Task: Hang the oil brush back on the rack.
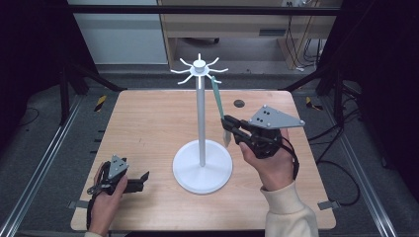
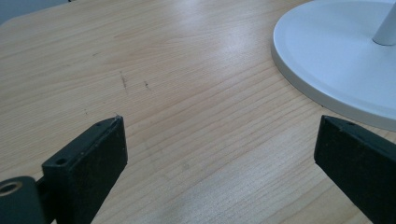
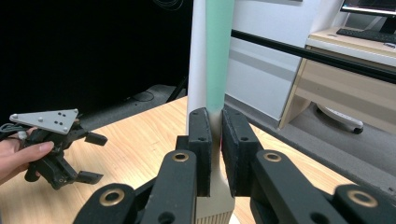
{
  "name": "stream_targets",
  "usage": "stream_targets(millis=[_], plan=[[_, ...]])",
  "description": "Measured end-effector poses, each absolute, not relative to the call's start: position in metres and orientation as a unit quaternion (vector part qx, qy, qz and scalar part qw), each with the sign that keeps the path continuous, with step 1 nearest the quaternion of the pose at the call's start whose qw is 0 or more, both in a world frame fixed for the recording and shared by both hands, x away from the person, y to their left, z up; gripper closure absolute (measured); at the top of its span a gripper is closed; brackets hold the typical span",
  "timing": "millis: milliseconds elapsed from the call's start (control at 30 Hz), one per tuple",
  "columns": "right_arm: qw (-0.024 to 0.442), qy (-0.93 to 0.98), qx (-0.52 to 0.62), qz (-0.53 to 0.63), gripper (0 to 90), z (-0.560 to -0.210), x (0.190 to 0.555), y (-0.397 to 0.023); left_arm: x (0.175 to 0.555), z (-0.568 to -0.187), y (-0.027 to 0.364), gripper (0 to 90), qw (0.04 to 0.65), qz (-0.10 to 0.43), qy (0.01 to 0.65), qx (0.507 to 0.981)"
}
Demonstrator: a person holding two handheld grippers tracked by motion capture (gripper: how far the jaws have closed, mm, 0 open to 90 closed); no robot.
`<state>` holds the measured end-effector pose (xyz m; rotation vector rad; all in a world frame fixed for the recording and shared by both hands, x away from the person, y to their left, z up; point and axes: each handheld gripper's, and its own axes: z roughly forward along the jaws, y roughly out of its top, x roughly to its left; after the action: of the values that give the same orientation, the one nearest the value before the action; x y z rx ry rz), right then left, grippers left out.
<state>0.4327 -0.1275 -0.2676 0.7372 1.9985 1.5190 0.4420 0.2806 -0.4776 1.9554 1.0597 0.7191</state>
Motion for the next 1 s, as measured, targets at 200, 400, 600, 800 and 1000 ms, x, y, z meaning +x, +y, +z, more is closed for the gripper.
stream_targets(millis=[200, 400, 600, 800, 1000], plan=[[0.262, 0.738, 0.274, 0.558, 82.8, -0.2688, 0.4343, -0.1279, 0.4420, -0.4776, 0.2807, 2.2, 0.391, 0.283, 0.418, 0.770], [0.264, 0.738, 0.274, 0.557, 82.7, -0.2687, 0.4344, -0.1291, 0.4420, -0.4777, 0.2805, 2.2, 0.391, 0.283, 0.417, 0.770], [0.265, 0.737, 0.275, 0.558, 82.6, -0.2694, 0.4359, -0.1273, 0.4420, -0.4778, 0.2804, 2.2, 0.390, 0.283, 0.417, 0.771], [0.263, 0.735, 0.278, 0.560, 82.2, -0.2704, 0.4381, -0.1244, 0.4419, -0.4778, 0.2803, 2.2, 0.390, 0.283, 0.417, 0.771], [0.263, 0.731, 0.282, 0.563, 81.3, -0.2706, 0.4414, -0.1238, 0.4418, -0.4777, 0.2799, 2.2, 0.387, 0.284, 0.415, 0.773]])
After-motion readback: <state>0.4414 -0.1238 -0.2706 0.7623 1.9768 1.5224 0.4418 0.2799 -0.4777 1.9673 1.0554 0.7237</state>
